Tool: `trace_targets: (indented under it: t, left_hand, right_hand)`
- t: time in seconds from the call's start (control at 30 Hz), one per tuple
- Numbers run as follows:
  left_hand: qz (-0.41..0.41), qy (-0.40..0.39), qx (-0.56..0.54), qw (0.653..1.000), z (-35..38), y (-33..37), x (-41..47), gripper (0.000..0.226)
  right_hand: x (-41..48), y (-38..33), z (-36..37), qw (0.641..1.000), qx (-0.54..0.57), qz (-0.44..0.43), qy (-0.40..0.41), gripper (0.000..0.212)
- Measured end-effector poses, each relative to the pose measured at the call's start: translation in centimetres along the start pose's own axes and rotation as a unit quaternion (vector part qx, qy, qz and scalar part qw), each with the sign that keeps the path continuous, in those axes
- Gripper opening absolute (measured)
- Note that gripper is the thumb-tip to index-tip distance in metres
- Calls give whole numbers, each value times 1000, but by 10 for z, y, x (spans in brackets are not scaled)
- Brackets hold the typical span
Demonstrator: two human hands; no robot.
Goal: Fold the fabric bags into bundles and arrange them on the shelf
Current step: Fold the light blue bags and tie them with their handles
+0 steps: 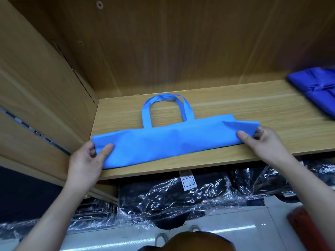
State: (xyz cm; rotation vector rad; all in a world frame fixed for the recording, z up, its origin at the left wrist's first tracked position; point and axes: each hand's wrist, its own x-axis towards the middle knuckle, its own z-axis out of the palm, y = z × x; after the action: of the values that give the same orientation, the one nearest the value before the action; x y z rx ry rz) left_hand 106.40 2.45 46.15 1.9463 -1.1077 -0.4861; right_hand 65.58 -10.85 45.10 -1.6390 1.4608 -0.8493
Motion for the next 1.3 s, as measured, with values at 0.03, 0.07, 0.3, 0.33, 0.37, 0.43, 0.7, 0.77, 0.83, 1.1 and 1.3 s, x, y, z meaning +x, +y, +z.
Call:
trace_targets:
  t: [0.03, 0.07, 0.3, 0.33, 0.37, 0.43, 0.7, 0.77, 0.83, 1.1, 1.3]
  left_hand:
    - [10, 5, 38, 999, 2, -2, 0, 12]
    - [22, 10, 88, 996, 4, -4, 1, 21]
    - [58, 66, 226, 970, 11, -1, -6, 32]
    - [45, 66, 228, 970, 12, -1, -7, 31]
    - [28, 62, 224, 972, 12, -1, -6, 33]
    - [36, 61, 203, 977, 10, 0, -4, 39]
    - [211, -172, 274, 922, 6, -12, 5, 62]
    - [200, -162, 287, 923, 5, -9, 1, 64]
    - [200, -152, 295, 922, 4, -3, -1, 62]
    - [190, -319, 540, 755, -15, 29, -34, 130]
    - [163, -303, 584, 735, 2, 45, -53, 107]
  right_hand:
    - [0, -2, 3, 1000, -2, 9, 13, 12]
    - [1, -3, 6, 999, -19, 12, 24, 11]
    - [-3, -7, 21, 980, -179, 32, 78, 34]
    - [-4, -7, 22, 977, -195, 34, 78, 38]
    - [-5, -9, 24, 973, -215, 34, 76, 41]
    - [-2, -11, 24, 964, -251, 29, 75, 50]
    - [20, -37, 17, 908, -402, 110, -52, 70]
    - [31, -44, 15, 910, -373, 163, -83, 66]
    - [40, -47, 15, 913, -355, 173, -97, 56]
    - [67, -66, 46, 901, -434, 10, 12, 54]
    - [14, -95, 87, 884, -405, -184, -140, 90]
